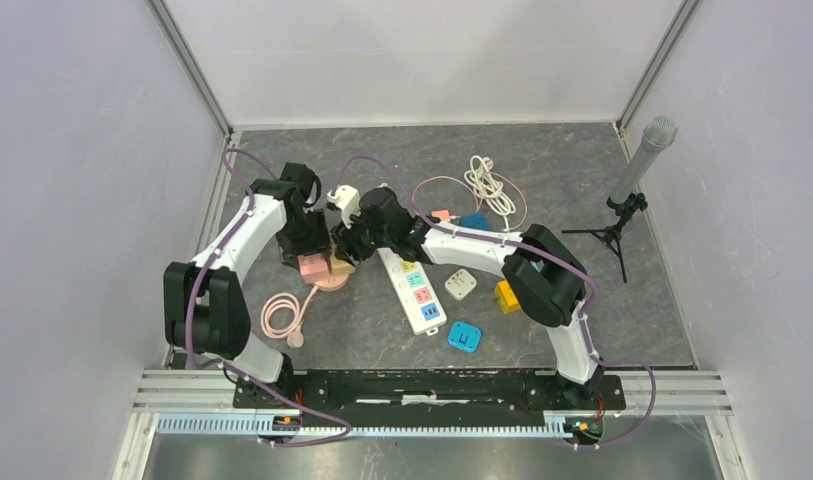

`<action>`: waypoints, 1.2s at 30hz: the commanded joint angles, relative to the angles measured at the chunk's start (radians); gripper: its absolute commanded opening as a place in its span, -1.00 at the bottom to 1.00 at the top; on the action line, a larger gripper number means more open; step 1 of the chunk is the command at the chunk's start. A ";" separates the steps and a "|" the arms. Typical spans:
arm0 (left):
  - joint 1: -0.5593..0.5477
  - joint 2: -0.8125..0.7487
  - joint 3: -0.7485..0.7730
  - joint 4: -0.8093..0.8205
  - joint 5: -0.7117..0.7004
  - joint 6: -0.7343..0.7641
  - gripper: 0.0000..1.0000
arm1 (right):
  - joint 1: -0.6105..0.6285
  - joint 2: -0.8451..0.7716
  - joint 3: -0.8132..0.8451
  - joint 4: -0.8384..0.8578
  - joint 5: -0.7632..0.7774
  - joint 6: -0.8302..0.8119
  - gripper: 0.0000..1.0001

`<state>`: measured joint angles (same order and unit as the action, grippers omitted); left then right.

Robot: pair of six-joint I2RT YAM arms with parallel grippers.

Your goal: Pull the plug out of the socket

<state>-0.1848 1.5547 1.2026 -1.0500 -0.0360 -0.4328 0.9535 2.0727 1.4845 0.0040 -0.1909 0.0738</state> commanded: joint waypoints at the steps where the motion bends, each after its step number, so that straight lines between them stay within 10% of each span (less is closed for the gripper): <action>1: -0.003 -0.137 0.012 0.073 0.235 0.005 -0.96 | 0.024 0.178 -0.095 -0.348 0.008 -0.051 0.15; 26: 0.025 -0.148 0.027 -0.015 0.040 0.023 -0.95 | -0.002 0.120 -0.085 -0.269 -0.015 0.004 0.14; 36: 0.063 -0.194 0.057 -0.047 -0.083 0.010 -0.96 | -0.041 0.061 0.165 -0.275 -0.101 0.059 0.50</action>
<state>-0.1410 1.4132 1.2137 -1.0840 -0.0547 -0.4297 0.9291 2.1063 1.5806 -0.0818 -0.2817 0.1322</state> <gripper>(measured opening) 0.676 0.691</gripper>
